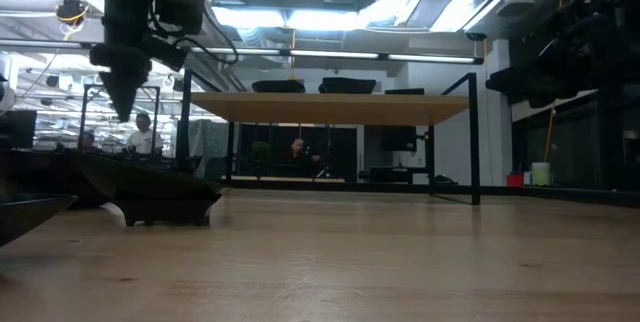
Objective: Pick & Place Mini shaped plates
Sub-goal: Adjust the shelf
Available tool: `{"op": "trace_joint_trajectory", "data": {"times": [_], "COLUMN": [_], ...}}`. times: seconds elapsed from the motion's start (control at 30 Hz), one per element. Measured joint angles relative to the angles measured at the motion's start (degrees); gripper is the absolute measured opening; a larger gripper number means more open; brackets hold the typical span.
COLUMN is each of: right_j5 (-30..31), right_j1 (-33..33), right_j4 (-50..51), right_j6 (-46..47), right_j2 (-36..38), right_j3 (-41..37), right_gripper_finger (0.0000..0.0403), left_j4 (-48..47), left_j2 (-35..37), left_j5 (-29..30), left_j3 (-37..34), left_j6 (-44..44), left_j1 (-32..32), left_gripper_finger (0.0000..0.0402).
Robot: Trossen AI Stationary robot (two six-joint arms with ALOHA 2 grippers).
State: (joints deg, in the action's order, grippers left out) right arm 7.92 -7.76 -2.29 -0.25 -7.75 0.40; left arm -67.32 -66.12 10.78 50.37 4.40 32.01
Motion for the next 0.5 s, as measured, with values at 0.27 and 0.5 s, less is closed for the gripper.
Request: {"op": "trace_joint_trajectory", "data": {"times": [0.27, 0.5], "right_j5": [0.0, 0.0], "right_j1": [0.01, 0.01], "right_j4": [0.0, -0.01], "right_j6": [0.0, 0.0], "right_j2": [0.0, 0.0], "right_j3": [0.0, 0.0], "right_gripper_finger": [0.0132, 0.0132], "left_j4": [8.31, 10.6], "left_j2": [5.56, 5.45], "left_j5": [-0.43, -1.91], "left_j3": [-6.71, -7.83], "left_j6": [0.02, -5.12], "left_j1": [1.92, 4.11], "left_gripper_finger": [0.0086, 0.0086]}}
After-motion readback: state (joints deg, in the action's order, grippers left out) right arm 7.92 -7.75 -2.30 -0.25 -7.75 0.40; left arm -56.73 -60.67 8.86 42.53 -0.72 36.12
